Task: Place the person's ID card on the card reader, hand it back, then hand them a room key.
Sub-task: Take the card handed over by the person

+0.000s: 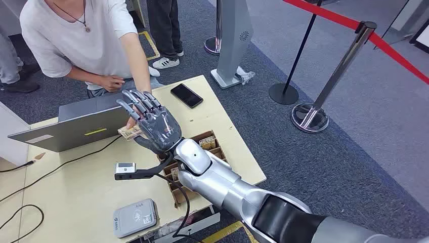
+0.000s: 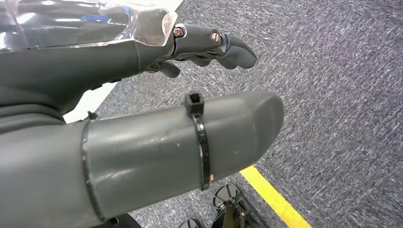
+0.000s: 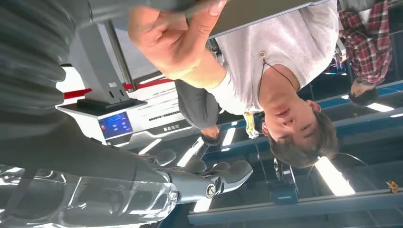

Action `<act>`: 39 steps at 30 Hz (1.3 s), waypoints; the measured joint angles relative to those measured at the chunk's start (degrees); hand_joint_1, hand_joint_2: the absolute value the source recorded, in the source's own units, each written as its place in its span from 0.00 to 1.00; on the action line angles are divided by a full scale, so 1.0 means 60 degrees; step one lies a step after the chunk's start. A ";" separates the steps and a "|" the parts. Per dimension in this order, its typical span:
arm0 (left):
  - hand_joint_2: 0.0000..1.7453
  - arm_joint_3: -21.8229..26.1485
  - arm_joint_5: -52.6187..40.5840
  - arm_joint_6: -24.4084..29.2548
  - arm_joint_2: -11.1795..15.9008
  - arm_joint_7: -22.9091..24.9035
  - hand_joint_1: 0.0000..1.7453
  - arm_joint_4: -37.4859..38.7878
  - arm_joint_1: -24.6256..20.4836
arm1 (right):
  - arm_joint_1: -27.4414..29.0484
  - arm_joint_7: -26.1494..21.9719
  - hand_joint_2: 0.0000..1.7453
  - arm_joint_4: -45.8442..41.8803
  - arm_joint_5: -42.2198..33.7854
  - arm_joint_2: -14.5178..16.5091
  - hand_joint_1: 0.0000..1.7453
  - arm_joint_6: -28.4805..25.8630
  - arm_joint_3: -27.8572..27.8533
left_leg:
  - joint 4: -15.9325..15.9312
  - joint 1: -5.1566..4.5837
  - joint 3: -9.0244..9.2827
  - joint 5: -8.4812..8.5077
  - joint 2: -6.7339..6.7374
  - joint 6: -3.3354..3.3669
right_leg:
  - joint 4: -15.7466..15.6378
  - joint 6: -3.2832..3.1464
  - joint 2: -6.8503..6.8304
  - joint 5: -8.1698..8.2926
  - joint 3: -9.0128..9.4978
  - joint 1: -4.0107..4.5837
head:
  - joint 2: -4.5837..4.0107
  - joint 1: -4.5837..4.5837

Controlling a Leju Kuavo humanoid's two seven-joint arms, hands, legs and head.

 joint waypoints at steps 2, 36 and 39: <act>0.00 0.0000 0.0002 0.0000 0.0000 -0.0007 0.00 0.0000 0.0000 | 0.0038 0.0041 1.00 -0.0029 0.0054 -0.0003 0.95 0.0005 -0.0003 | 0.0000 0.0000 0.0000 0.0000 0.0000 0.0000 | 0.0000 0.0000 0.0000 0.0000 0.0000 0.0000 | 0.0000 0.0000; 0.00 0.0000 -0.0112 0.0026 0.0000 -0.0169 0.00 0.0000 -0.0019 | 0.0340 0.0092 1.00 -0.0191 0.0246 -0.0312 1.00 -0.0149 -0.0430 | 0.0001 0.0000 0.0000 0.0000 0.0000 0.0000 | 0.0000 0.0000 0.0000 0.0000 0.0000 0.0000 | 0.0000 -0.0001; 0.00 0.0000 -0.0111 0.0051 -0.0002 -0.0168 0.00 0.0000 -0.0022 | 0.0340 -0.0019 1.00 -0.0198 0.0105 -0.0319 1.00 -0.0194 -0.0432 | 0.0001 0.0000 0.0000 0.0000 0.0000 0.0000 | 0.0000 0.0000 0.0000 0.0000 0.0000 0.0000 | 0.0000 -0.0001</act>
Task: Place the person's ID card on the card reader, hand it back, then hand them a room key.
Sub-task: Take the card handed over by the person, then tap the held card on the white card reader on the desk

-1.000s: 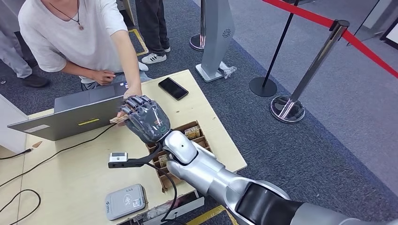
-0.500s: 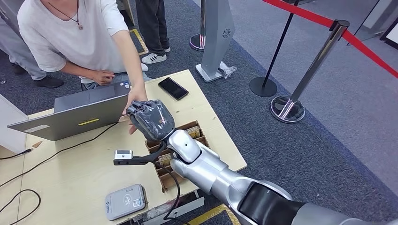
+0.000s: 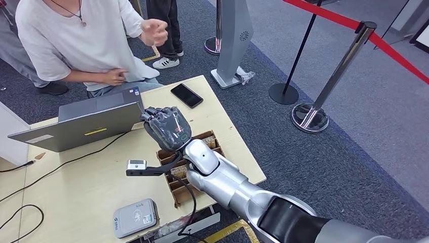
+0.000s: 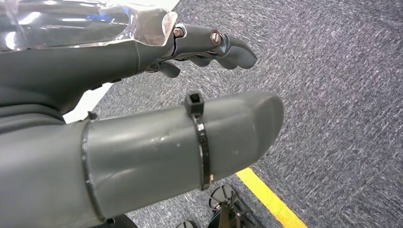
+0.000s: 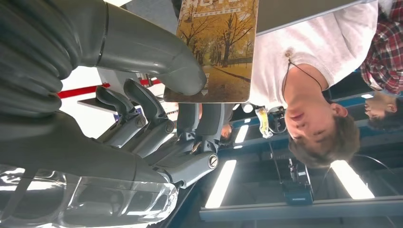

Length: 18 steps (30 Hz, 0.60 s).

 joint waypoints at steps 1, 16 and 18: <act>0.00 0.0000 0.0003 0.0010 -0.0001 0.0003 0.00 0.0000 -0.0002 | 0.0002 -0.0115 1.00 -0.0019 -0.0171 0.0000 1.00 0.0001 -0.0001 | 0.0000 0.0000 0.0000 0.0000 0.0000 0.0000 | 0.0000 0.0000 0.0000 0.0000 0.0000 0.0000 | 0.0000 -0.0001; 0.00 0.0009 0.0100 0.0027 -0.0002 0.0168 0.00 0.0000 -0.0015 | 0.0594 -0.2246 1.00 -0.2747 -0.6873 -0.0004 1.00 0.5714 0.0587 | -0.0001 0.0001 -0.0002 -0.0001 0.0001 0.0000 | 0.0000 0.0000 0.0000 -0.0001 -0.0002 0.0001 | 0.0000 0.0001; 0.00 0.0013 0.0100 0.0021 -0.0002 0.0175 0.00 0.0000 -0.0015 | 0.0635 -0.2202 1.00 -0.2959 -0.7633 -0.0012 1.00 0.6602 0.0840 | -0.0001 0.0001 -0.0002 -0.0001 0.0001 0.0000 | 0.0000 0.0000 0.0000 -0.0002 -0.0001 0.0001 | 0.0000 0.0001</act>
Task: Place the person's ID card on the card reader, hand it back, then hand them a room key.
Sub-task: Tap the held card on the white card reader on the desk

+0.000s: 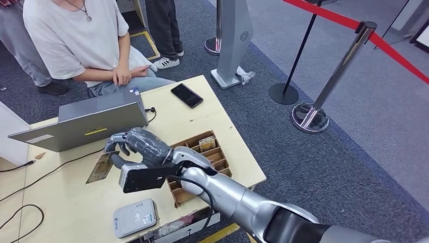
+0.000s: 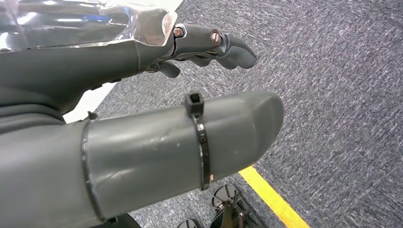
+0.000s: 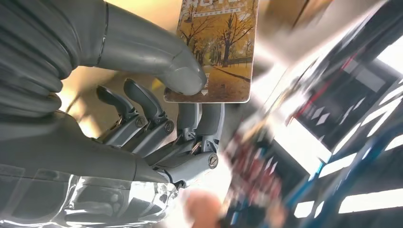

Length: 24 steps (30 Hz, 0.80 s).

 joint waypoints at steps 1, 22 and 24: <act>0.00 0.0001 0.0000 -0.0003 0.0000 0.0005 0.00 0.0000 0.0000 | 0.0005 0.0046 1.00 -0.0053 -0.0296 -0.0005 1.00 0.0336 0.0120 | 0.0000 0.0000 0.0000 0.0000 0.0000 0.0000 | 0.0000 0.0000 0.0000 0.0000 0.0000 0.0000 | 0.0000 -0.0001; 0.00 0.0134 -0.0015 -0.0006 -0.0023 0.0245 0.00 0.0000 -0.0026 | -0.0565 0.0925 1.00 0.2047 -0.1487 0.0138 1.00 0.1725 0.1680 | 0.0000 0.0000 -0.0001 0.0001 0.0000 0.0000 | 0.0002 0.0000 -0.0002 0.0001 0.0003 0.0000 | 0.0000 -0.0001; 0.00 0.0138 -0.0015 -0.0006 -0.0036 0.0251 0.00 0.0000 -0.0026 | -0.0664 0.0973 1.00 0.2479 -0.1457 0.0226 1.00 0.1710 0.1814 | 0.0000 0.0000 -0.0001 0.0002 -0.0002 0.0000 | 0.0002 0.0000 -0.0004 0.0001 0.0003 0.0000 | 0.0000 0.0000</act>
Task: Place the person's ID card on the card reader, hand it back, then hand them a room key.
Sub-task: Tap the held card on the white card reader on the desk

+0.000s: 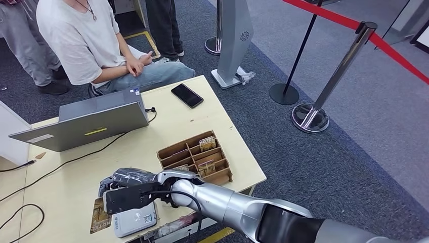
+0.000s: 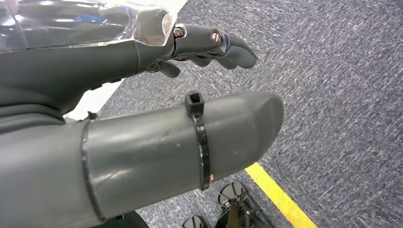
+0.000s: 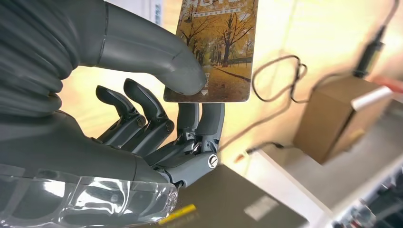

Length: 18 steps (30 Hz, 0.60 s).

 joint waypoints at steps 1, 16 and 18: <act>0.00 0.0002 -0.0002 0.0000 -0.0003 0.0004 0.00 0.0000 0.0001 | -0.0051 0.0049 1.00 0.0181 0.0032 0.0038 1.00 -0.0016 0.0062 | 0.0000 0.0000 0.0000 0.0000 0.0000 0.0000 | 0.0000 0.0000 0.0000 0.0000 0.0000 0.0000 | 0.0000 0.0001; 0.00 0.0019 -0.0102 0.0011 -0.0006 0.0151 0.00 0.0022 -0.0021 | -0.0620 0.0988 1.00 0.2681 0.1084 0.0510 1.00 -0.0751 0.1137 | 0.0000 -0.0001 0.0000 -0.0001 0.0000 0.0000 | -0.0001 0.0000 0.0001 0.0000 0.0000 0.0000 | 0.0000 0.0001; 0.00 0.0023 -0.0102 0.0016 -0.0007 0.0153 0.00 0.0022 -0.0021 | -0.0648 0.1108 1.00 0.2843 0.1284 0.0533 1.00 -0.0825 0.1248 | 0.0000 -0.0001 0.0000 -0.0001 0.0000 0.0000 | -0.0001 0.0000 0.0001 0.0000 0.0000 0.0000 | 0.0000 0.0001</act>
